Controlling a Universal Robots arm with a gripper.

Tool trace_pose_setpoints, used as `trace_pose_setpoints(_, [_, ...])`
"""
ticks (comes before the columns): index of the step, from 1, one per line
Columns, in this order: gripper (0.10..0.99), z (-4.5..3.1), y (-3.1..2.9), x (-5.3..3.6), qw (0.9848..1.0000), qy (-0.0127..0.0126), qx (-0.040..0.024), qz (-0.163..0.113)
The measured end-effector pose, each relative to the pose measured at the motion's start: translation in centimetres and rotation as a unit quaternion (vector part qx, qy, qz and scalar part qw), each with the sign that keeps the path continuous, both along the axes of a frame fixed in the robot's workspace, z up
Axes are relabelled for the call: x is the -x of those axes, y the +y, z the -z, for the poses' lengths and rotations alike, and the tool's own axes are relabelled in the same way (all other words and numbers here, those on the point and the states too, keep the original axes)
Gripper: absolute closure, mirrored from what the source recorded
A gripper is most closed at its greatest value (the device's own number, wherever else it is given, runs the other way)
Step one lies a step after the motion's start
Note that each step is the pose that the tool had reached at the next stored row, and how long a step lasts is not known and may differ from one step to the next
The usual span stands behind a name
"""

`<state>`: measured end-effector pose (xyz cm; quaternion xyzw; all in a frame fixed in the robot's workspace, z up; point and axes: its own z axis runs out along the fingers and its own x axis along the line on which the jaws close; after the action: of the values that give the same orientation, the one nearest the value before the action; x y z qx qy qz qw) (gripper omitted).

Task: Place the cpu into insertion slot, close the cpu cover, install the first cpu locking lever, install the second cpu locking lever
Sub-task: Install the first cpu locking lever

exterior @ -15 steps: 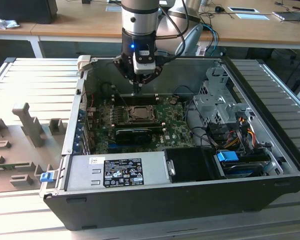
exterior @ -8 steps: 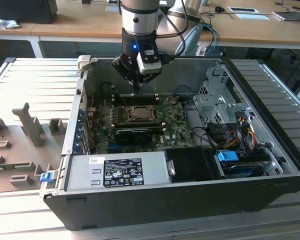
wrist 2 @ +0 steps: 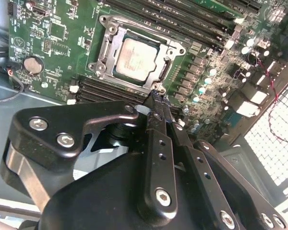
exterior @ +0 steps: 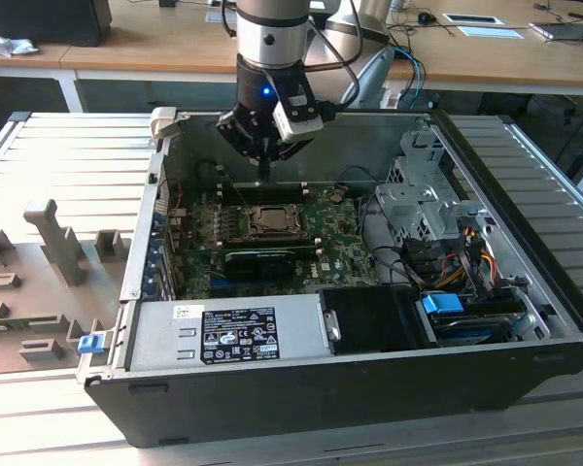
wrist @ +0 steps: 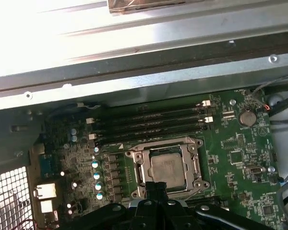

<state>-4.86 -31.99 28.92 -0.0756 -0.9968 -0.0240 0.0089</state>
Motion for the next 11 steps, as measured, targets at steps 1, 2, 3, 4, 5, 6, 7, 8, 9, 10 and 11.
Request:
trace_pose_setpoints(1, [0.98, 0.0, -0.02, 0.07, 1.0, -0.0001, -0.0001, 0.0])
trace_pose_setpoints(2, [0.98, 0.01, -0.02, 0.18, 1.0, -0.0001, 0.0, -0.001])
trace_pose_setpoints(3, [0.98, 0.0, -0.02, 0.23, 1.0, -0.0001, 0.0, -0.001])
trace_pose_setpoints(4, [0.98, -0.01, -0.02, 0.25, 1.0, -0.0001, 0.0, -0.002])
trace_pose_setpoints(5, [0.98, -0.06, -0.03, 0.26, 1.0, -0.0001, 0.0002, -0.003])
trace_pose_setpoints(6, [0.98, -0.22, -0.03, 0.26, 1.0, -0.0002, 0.0, -0.004])
trace_pose_setpoints(7, [0.98, -0.37, -0.03, 0.26, 1.0, -0.0002, 0.0, -0.004])
trace_pose_setpoints(8, [0.98, -0.5, -0.03, 0.26, 1.0, -0.0002, 0.0001, -0.005])
trace_pose_setpoints(9, [0.98, -0.5, -0.02, 0.26, 1.0, -0.0003, -0.0001, -0.007])
trace_pose_setpoints(10, [0.98, -0.5, -0.02, 0.26, 0.9999, -0.0003, -0.0001, -0.012])
trace_pose_setpoints(11, [0.98, -0.51, -0.03, 0.27, 0.9998, -0.0003, 0.0, -0.019])
